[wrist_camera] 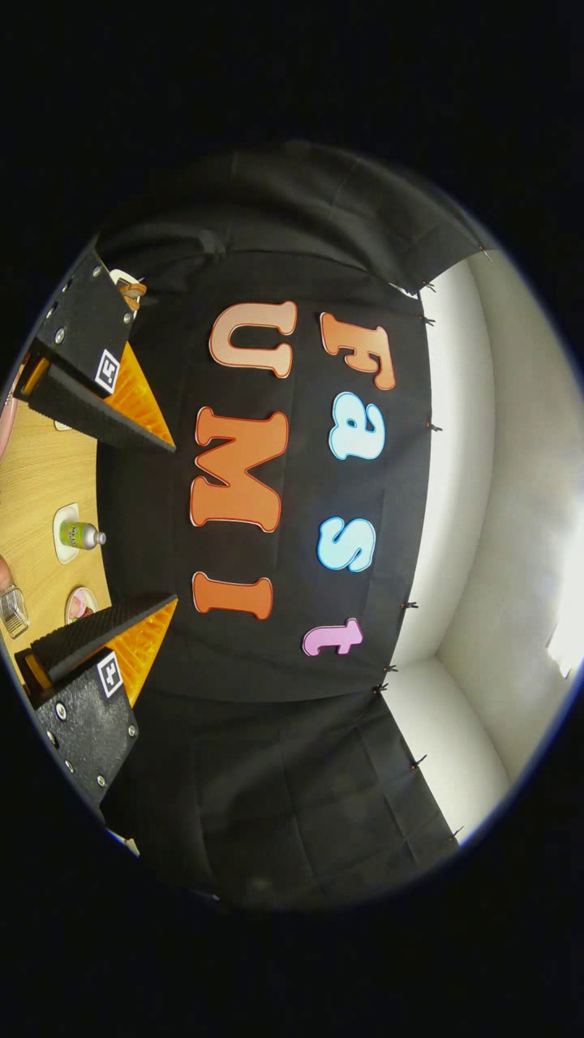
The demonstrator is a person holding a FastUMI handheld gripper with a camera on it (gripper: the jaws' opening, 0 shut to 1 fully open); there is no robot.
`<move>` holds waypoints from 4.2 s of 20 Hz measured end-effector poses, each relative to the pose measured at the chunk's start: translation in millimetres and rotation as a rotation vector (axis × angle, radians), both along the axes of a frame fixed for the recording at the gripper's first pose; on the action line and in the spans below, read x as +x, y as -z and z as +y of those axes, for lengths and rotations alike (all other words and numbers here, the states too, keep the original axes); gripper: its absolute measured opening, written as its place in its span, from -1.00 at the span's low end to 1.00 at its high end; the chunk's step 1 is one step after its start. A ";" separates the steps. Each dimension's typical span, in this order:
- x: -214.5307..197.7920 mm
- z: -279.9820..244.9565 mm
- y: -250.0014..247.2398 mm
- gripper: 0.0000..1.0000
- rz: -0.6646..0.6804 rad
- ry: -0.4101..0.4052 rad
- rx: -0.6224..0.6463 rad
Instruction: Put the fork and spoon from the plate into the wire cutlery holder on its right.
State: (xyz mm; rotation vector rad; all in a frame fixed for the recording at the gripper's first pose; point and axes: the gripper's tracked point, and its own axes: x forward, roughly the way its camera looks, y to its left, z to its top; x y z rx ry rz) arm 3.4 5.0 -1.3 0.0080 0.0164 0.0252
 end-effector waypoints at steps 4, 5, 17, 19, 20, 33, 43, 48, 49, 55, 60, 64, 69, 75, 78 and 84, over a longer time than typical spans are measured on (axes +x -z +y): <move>-0.9 19.4 27.0 0.98 0.048 -0.045 0.009; -0.8 25.2 41.7 0.98 0.082 -0.059 0.019; -56.5 96.9 248.9 1.00 0.617 -0.213 0.044; -74.0 99.9 277.4 0.98 0.705 -0.221 0.031; -82.1 101.7 291.3 0.97 0.749 -0.221 0.022; -188.8 119.4 423.1 0.55 1.172 -0.243 0.009; -218.4 125.3 451.2 -0.14 1.323 -0.248 -0.002; -207.4 122.5 455.3 -0.66 1.310 -0.240 -0.033; -206.0 121.5 456.4 -0.72 1.303 -0.248 -0.042; -198.9 117.6 449.8 -0.91 1.263 -0.314 -0.100; -171.6 108.5 418.3 -0.91 1.178 -0.318 -0.067; -142.4 81.0 385.7 -0.91 1.102 -0.273 -0.030; -109.2 20.8 349.2 -0.91 1.012 -0.176 -0.017; -98.4 -68.6 335.1 -0.92 1.030 -0.071 -0.053; -94.2 -103.8 338.6 -0.92 1.078 -0.052 -0.102; -91.6 -135.3 358.9 -0.91 1.194 -0.069 -0.159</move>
